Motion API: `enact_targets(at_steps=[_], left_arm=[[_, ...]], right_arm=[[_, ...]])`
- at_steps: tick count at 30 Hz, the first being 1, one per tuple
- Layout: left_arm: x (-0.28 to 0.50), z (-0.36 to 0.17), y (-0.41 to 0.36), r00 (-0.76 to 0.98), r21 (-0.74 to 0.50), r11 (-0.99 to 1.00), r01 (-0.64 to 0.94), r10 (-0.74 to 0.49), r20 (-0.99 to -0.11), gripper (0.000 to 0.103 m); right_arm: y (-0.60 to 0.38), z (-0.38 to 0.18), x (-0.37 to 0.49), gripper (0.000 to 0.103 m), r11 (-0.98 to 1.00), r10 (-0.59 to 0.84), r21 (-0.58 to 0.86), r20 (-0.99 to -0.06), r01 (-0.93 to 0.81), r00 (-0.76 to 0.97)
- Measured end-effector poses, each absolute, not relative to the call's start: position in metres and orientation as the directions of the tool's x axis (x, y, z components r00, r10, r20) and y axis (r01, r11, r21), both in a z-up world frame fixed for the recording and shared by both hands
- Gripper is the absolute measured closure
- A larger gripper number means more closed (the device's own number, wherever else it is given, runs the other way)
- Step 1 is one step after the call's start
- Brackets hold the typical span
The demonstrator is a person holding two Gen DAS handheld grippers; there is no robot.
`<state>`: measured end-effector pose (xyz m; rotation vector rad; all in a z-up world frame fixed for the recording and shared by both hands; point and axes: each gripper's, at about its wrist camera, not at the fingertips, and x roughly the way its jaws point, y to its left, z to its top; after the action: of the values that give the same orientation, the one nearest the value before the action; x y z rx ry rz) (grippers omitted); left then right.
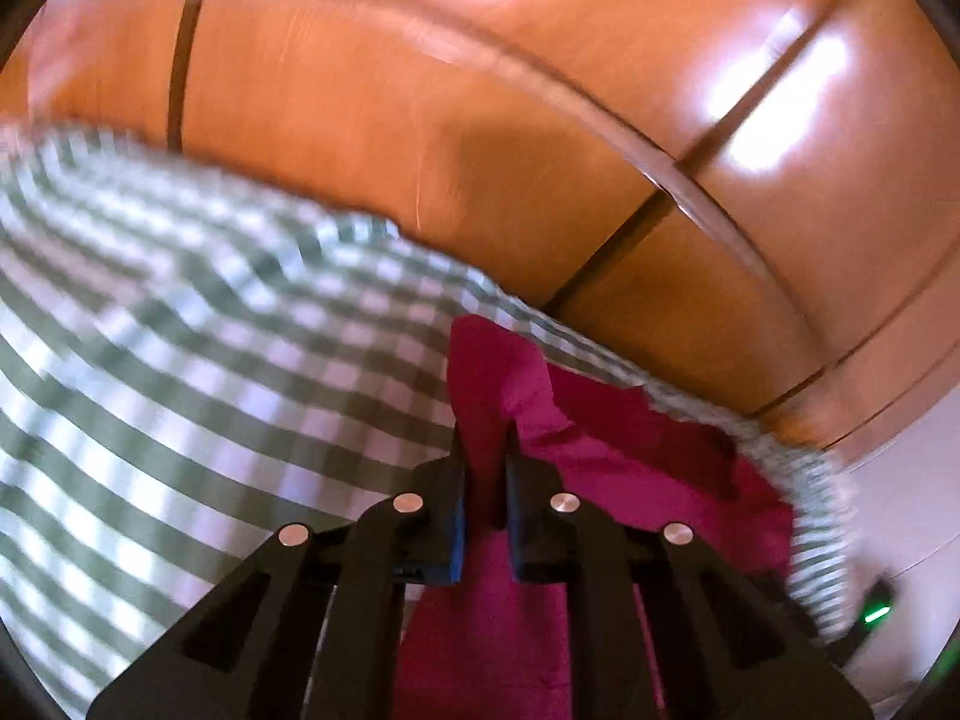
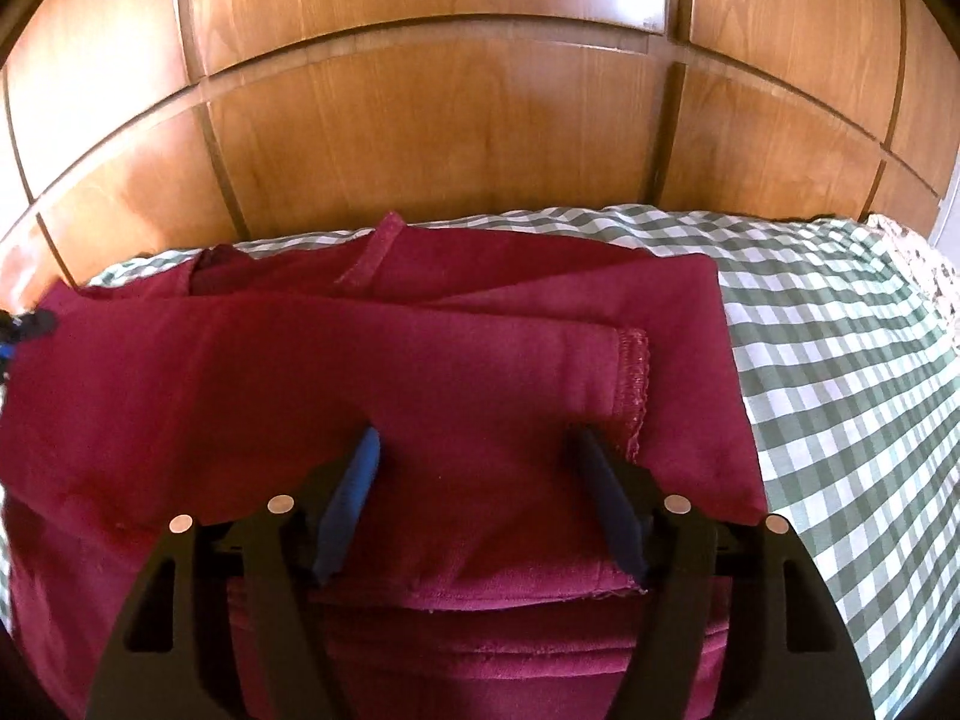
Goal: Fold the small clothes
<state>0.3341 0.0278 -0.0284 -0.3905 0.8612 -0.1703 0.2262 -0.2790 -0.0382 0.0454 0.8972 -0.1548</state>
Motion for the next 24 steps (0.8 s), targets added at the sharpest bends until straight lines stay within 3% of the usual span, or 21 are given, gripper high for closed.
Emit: enact_targets(at_steps=[2,4,5,9,14,17,24], left_arm=[[0.335,-0.038,0.007,0.653,-0.253,0.967,-0.011,-0.185,-0.734,0.093],[0.343,-0.063,-0.009,0.633,-0.107,0.994,-0.022,-0.07,-0.771,0.082],[0.343,-0.068,-0.011,0.639,-0.092,0.996,-0.021,-0.057,-0.767,0.081],[0.33,-0.05,-0.002,0.648,-0.125,0.988,-0.091,-0.037,-0.761,0.069],[0.27,-0.023,0.001,0.683,-0.168,0.986,0.016,-0.133,-0.718,0.073],[0.258,-0.047,-0.015,0.626,-0.071,0.996,0.062,-0.094,-0.774,0.074],[0.268,-0.05,-0.011,0.605,-0.082,0.996,0.03,-0.083,-0.792,0.073]], right_arm=[[-0.276,-0.04,0.227,0.035,0.987,-0.129,-0.041,-0.779,0.155,0.613],[-0.274,-0.041,0.226,0.034,0.986,-0.142,-0.055,-0.775,0.158,0.616],[-0.273,-0.041,0.227,0.034,0.986,-0.147,-0.062,-0.774,0.158,0.616],[-0.277,-0.042,0.227,0.033,0.987,-0.129,-0.039,-0.778,0.157,0.616],[-0.278,-0.043,0.226,0.033,0.987,-0.117,-0.021,-0.775,0.16,0.621],[-0.277,-0.043,0.227,0.033,0.987,-0.128,-0.037,-0.777,0.158,0.617],[-0.28,-0.044,0.227,0.033,0.988,-0.109,-0.014,-0.779,0.157,0.617]])
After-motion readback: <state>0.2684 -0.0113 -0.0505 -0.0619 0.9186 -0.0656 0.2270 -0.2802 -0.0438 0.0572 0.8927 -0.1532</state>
